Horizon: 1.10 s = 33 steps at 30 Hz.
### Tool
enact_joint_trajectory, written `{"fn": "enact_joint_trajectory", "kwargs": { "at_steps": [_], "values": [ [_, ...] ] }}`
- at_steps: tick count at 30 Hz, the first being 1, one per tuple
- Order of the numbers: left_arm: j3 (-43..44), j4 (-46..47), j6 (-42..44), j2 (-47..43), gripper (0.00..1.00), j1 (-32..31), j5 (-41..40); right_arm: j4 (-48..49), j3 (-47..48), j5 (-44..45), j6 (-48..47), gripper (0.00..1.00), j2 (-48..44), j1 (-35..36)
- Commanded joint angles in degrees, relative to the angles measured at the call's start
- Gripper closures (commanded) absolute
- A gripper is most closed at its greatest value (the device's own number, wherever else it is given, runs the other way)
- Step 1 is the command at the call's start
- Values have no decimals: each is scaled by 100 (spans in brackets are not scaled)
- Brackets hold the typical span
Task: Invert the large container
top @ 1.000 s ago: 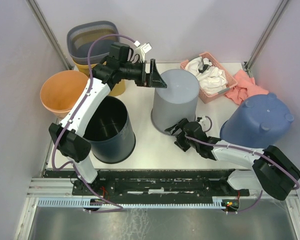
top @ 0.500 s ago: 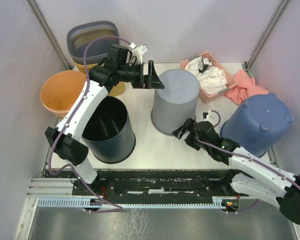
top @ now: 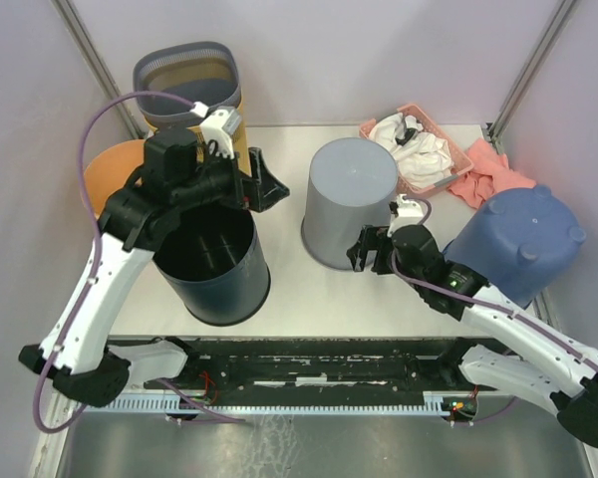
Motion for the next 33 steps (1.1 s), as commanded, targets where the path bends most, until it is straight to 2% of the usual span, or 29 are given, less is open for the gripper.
{"fn": "enact_joint_trajectory", "kwargs": {
  "at_steps": [1,6,11,16,19,23,33],
  "values": [
    [-200,-95,198,-629,1,-6,-780,843,297,278,-789,4,403,-5],
    [-573,-286,2,-1134,1,-9,-1174,1840,798,772,-1210,2,1533,-21],
    [-754,-473,-71,-1495,1,-4,-1412,2652,2157,735,-1614,1,3372,-231],
    [-646,-804,-118,-1667,1,-7,-1707,2552,4151,104,-1226,0,5365,-717],
    [-636,-954,-144,-1773,1,-4,-1802,2423,4912,-52,-1049,0,5899,-873],
    [-735,-1062,-158,-1921,1,-6,-1893,2487,4956,-324,-1181,1,5801,-888],
    [-862,-1255,-268,-2245,1,-4,-2362,2977,3410,-777,-1087,1,4743,-856]
  ]
}}
